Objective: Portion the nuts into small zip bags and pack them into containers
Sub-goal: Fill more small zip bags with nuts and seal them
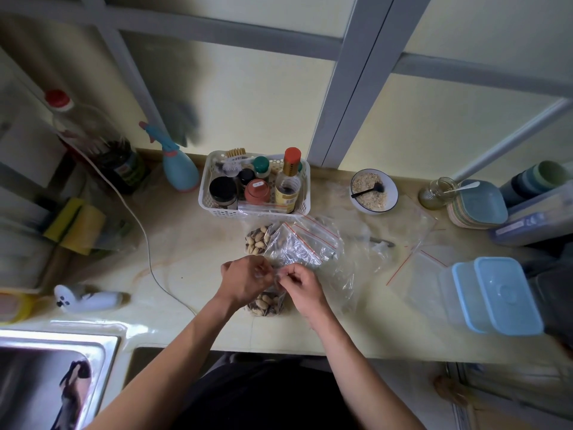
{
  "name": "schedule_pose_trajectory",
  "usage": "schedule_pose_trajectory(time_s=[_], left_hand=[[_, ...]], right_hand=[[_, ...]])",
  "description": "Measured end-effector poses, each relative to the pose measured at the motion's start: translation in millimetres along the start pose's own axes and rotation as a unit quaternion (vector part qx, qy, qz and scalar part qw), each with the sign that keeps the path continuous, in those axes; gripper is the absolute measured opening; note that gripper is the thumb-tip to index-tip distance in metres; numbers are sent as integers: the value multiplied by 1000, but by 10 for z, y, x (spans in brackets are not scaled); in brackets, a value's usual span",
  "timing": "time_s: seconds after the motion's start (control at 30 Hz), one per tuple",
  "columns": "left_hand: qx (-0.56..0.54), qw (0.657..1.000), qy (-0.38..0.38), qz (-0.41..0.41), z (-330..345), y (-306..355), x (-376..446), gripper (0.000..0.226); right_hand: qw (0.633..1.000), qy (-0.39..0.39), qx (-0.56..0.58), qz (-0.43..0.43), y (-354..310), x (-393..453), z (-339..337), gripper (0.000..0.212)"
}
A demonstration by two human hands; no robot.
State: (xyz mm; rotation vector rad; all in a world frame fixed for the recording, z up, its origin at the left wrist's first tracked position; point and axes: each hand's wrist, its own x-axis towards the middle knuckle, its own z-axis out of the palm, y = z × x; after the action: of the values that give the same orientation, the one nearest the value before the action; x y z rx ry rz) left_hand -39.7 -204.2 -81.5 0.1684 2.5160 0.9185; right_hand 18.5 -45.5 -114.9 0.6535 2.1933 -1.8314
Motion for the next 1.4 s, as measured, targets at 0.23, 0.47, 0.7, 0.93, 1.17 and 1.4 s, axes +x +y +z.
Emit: schedule_pose_trajectory(time_s=[0.23,0.47,0.7,0.93,1.17,1.4], left_hand=[[-1,1000,18,4,46,-2,-30,36],[1,1000,23,4,63,16,-40,37],[39,999,16,-3,21,-8,3,21],[27,1000,-3,-4,-72,14,-3,48],[24,1000,7,16,-37,33,-17,54],[45,997,42,42,15,10,-35,53]], right_hand=[[999,16,-29,-14,-3,-27,55,12],[994,20,-97,-34,9,-18,103,20],[997,39,-65,-15,19,5,55,11],[999,7,-29,-24,-6,8,10,7],[998,1,-52,-35,-32,4,56,13],[994,11,-107,-36,-13,34,85,8]])
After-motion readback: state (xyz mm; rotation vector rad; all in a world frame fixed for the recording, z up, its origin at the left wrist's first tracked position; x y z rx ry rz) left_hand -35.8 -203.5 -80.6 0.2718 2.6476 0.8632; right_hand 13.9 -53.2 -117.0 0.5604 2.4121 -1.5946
